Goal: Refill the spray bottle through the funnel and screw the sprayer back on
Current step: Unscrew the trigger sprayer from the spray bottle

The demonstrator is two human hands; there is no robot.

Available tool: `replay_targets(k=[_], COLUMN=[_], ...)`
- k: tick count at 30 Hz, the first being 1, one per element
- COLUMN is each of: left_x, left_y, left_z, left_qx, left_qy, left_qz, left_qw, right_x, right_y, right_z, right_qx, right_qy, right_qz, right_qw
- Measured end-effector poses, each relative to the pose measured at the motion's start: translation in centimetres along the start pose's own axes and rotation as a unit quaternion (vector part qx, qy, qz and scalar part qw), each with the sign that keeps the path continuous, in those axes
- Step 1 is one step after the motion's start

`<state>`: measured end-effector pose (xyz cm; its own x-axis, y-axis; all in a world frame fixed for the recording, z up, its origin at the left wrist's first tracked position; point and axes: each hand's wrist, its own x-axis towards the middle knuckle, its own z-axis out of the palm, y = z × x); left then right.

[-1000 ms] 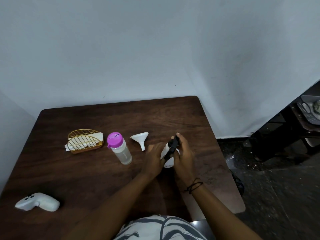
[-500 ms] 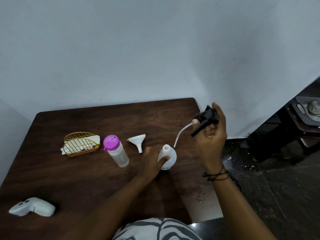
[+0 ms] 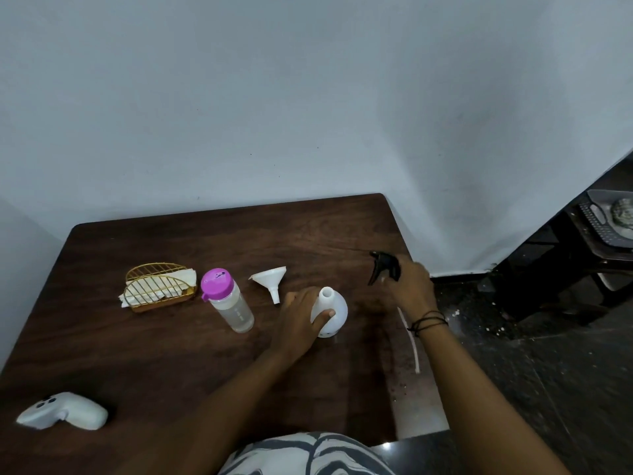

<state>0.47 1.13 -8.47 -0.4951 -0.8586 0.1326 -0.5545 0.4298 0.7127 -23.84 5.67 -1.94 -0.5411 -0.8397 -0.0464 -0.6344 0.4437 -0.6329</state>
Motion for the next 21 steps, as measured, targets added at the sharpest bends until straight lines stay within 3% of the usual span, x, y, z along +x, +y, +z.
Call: replay_targets(k=[7, 21], left_x=[-0.1, -0.3], left_y=[0.2, 0.2], left_z=[-0.2, -0.2], left_qx=[0.005, 0.007], left_qy=[0.000, -0.005], left_qz=[-0.006, -0.039], left_qw=[1.000, 0.999], right_x=[0.1, -0.3], right_y=[2.1, 2.3], right_z=[1.7, 2.5], right_qx=[-0.114, -0.062], right_qy=[-0.072, -0.048], right_qz=[0.068, 0.124], right_qw=[0.988, 0.989])
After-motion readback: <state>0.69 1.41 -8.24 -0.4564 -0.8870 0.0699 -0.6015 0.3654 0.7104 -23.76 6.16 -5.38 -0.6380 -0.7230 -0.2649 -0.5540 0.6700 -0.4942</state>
